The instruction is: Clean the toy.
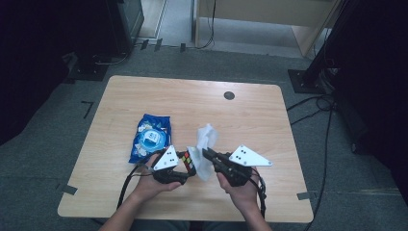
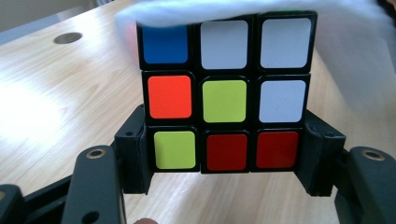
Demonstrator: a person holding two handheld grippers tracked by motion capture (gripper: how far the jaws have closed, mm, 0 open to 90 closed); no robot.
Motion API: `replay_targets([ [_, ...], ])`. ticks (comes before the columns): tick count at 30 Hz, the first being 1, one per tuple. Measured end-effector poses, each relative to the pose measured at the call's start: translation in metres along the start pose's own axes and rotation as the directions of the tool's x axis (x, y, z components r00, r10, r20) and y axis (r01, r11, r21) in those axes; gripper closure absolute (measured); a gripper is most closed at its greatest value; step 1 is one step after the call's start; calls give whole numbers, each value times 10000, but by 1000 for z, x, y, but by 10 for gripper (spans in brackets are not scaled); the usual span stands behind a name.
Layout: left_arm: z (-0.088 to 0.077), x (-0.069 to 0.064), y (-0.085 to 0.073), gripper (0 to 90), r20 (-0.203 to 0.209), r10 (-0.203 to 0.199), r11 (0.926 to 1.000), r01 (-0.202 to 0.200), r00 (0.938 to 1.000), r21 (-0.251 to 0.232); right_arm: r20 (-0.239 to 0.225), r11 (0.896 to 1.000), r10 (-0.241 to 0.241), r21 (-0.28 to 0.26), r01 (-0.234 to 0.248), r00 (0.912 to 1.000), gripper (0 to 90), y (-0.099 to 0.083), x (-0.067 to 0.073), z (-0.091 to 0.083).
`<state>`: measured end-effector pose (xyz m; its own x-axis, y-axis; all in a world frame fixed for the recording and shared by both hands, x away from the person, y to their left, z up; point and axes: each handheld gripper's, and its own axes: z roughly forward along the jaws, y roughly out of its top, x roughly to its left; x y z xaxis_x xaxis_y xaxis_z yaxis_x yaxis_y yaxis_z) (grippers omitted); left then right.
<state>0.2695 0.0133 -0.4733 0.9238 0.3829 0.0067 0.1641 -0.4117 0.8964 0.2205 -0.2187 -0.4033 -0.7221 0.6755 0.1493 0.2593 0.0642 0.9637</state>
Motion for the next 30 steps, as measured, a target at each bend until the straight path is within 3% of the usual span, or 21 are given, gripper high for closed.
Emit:
replay_targets([
  [2,0,-2,2,344,132,33,9999,-32,9999,-108,-84,9993,-262,259,264,9996,888,-3,6,6],
  [4,-2,-3,4,344,249,-9,9996,16,9997,-287,189,9985,-293,463,284,9994,883,-9,5,11],
  [7,-3,-4,5,344,222,-33,9994,40,9997,-341,75,9981,370,487,-374,9993,860,-15,-3,14],
  [11,-4,-4,4,344,233,35,9994,-27,9997,-339,154,9965,598,574,-606,9981,733,-16,-7,15],
  [15,-4,-5,5,344,147,140,9991,-134,9998,-408,165,9903,1300,475,-1306,9914,561,-15,-13,13],
  [18,-3,-6,5,344,25,270,9992,-269,9996,-303,-233,9844,1737,331,-1729,9845,500,-14,-15,11],
  [21,-4,-8,4,344,76,350,9986,-347,9994,-407,-422,9803,1973,158,-1968,9794,492,-13,-16,11],
  [24,-6,-9,6,344,127,406,9974,-398,9991,-605,-531,9799,1959,488,-1934,9792,489,-16,-18,15],
  [25,-6,-8,6,344,104,441,9975,-434,9990,-561,-698,9760,2156,452,-2128,9740,493,-17,-19,16],
  [30,-7,-7,5,344,118,431,9977,-424,9990,-520,-1027,9731,2277,604,-2224,9683,590,-19,-21,16],
])
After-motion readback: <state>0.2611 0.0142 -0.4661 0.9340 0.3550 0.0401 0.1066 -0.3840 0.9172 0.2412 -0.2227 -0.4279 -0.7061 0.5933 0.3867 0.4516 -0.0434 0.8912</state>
